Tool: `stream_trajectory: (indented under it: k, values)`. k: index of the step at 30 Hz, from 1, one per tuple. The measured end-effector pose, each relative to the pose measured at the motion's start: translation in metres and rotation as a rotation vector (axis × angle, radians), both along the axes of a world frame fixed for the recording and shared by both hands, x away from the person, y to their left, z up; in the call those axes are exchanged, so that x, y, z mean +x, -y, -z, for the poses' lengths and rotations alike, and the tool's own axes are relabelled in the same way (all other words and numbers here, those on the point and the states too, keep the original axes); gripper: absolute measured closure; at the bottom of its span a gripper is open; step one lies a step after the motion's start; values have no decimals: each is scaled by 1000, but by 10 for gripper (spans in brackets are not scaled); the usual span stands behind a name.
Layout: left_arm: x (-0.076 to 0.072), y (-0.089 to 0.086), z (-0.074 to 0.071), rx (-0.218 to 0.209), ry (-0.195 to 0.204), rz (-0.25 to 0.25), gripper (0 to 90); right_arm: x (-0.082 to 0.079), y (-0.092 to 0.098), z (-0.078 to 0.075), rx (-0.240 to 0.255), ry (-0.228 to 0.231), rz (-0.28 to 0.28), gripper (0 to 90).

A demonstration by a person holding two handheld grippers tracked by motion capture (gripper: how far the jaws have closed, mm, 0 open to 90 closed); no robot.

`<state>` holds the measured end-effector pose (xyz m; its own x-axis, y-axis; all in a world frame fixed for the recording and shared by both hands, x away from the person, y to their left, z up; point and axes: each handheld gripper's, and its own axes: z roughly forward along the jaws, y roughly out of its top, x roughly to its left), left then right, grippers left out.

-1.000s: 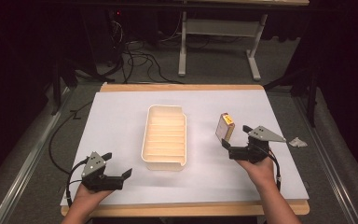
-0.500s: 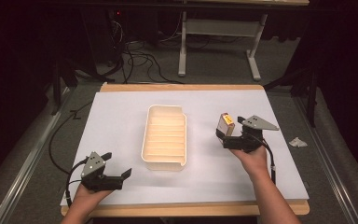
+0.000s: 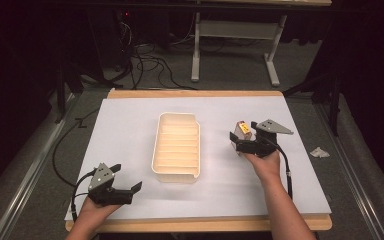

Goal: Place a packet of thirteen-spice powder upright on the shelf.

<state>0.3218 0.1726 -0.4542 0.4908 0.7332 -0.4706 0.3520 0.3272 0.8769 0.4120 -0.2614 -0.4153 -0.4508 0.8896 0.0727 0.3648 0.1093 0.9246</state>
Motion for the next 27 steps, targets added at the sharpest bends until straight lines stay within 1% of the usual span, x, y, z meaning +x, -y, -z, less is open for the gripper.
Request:
stream_trajectory:
  k: [1, 2, 3, 5, 7, 8, 9, 10, 12, 14, 16, 17, 20, 21, 22, 24, 25, 26, 27]
  values:
    - [0, 0, 0, 1, -1, -1, 30, 0, 1, 6, -3, -13, -2, 52]
    - [0, 0, 0, 0, -2, -1, 30, 0, 1, 6, -3, -13, -2, 52]
    - [0, 1, 1, 3, -3, 0, 31, 2, 1, 10, -9, -42, 0, 53]
    - [0, 1, 1, 4, -4, 3, 31, 2, 1, 12, -8, -39, 2, 67]
    - [0, 2, 0, -1, -2, 1, 31, 0, 1, 15, -10, -21, 15, 106]
    - [0, 2, 1, 7, -2, 3, 31, 0, 2, 15, -15, -22, 21, 113]
    - [0, 2, 1, 9, -3, 5, 31, 0, 4, 16, -10, -28, 27, 124]
    - [-1, 3, 1, 4, -5, 6, 31, 1, 7, 17, 8, -28, 34, 149]
    - [0, 3, 1, 7, -4, 8, 31, 1, 8, 17, 12, -23, 35, 158]
    - [0, 3, 2, 4, -5, 5, 31, 1, 8, 17, 2, -13, 40, 189]
    - [0, 3, 2, 9, -6, 9, 31, 1, 9, 18, 5, -12, 48, 225]
    - [0, 2, 2, 8, -3, 7, 31, 1, 9, 19, 13, -8, 56, 261]
    - [0, 2, 1, 2, -5, 4, 32, 1, 7, 19, 4, -7, 61, 283]
    - [0, 2, 1, 5, -5, 4, 32, 0, 6, 20, -3, -3, 59, 302]
    - [0, 2, 2, 8, -6, 7, 32, 0, 5, 20, -10, 1, 73, 342]
    - [0, 3, 2, 7, -6, 6, 32, 0, 5, 20, -7, -3, 79, 384]
    - [0, 3, 2, 7, -6, 7, 32, 0, 5, 20, -7, -3, 79, 384]
    - [0, 3, 2, 6, -6, 7, 33, -1, 5, 20, -5, -8, 81, 436]
    - [0, 3, 2, 7, -5, 7, 33, -2, 5, 20, -7, -7, 83, 448]
